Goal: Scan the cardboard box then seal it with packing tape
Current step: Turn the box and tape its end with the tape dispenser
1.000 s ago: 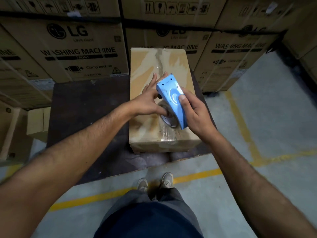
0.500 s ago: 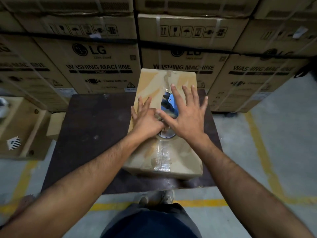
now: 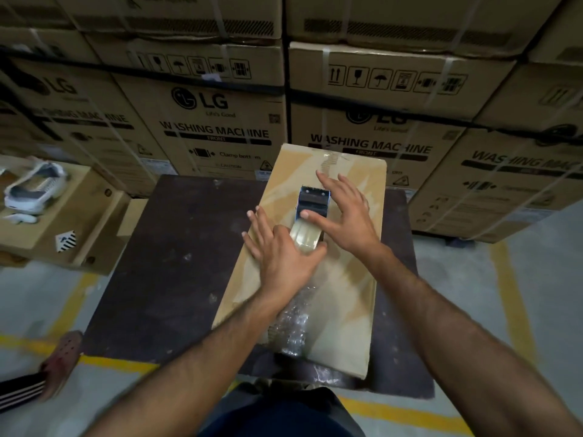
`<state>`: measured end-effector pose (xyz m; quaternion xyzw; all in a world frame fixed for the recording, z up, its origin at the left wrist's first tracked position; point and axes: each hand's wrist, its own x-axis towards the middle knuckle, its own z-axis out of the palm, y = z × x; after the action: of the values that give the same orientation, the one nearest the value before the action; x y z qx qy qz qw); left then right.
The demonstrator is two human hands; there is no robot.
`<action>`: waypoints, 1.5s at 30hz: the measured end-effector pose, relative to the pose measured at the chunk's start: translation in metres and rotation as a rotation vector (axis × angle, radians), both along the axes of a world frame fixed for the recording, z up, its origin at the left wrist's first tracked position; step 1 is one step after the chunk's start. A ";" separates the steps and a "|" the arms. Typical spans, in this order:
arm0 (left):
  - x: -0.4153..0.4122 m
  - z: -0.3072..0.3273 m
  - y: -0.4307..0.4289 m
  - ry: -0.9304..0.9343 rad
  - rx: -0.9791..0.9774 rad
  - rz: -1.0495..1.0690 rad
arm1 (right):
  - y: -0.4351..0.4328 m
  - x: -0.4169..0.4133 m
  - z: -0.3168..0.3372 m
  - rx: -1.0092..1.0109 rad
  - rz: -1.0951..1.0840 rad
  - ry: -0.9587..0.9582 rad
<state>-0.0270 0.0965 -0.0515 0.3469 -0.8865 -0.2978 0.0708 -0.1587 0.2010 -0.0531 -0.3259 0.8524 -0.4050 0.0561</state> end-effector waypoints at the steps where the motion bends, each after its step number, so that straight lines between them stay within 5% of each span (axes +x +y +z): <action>1: 0.000 -0.001 0.003 0.009 0.009 0.013 | 0.001 -0.002 0.000 -0.011 0.024 0.009; 20: -0.006 0.011 0.016 -0.005 0.099 0.107 | -0.008 -0.048 0.001 -0.129 0.218 0.368; 36: -0.011 0.020 -0.011 -0.082 0.146 -0.042 | -0.024 -0.059 -0.020 -0.077 0.148 0.408; 45: -0.009 0.013 -0.016 0.012 0.449 -0.064 | -0.016 -0.067 -0.045 0.024 0.074 0.356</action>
<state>-0.0364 0.0804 -0.0387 0.3241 -0.8080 -0.4919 -0.0126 -0.2258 0.1852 -0.0986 -0.4230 0.8411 -0.3284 -0.0767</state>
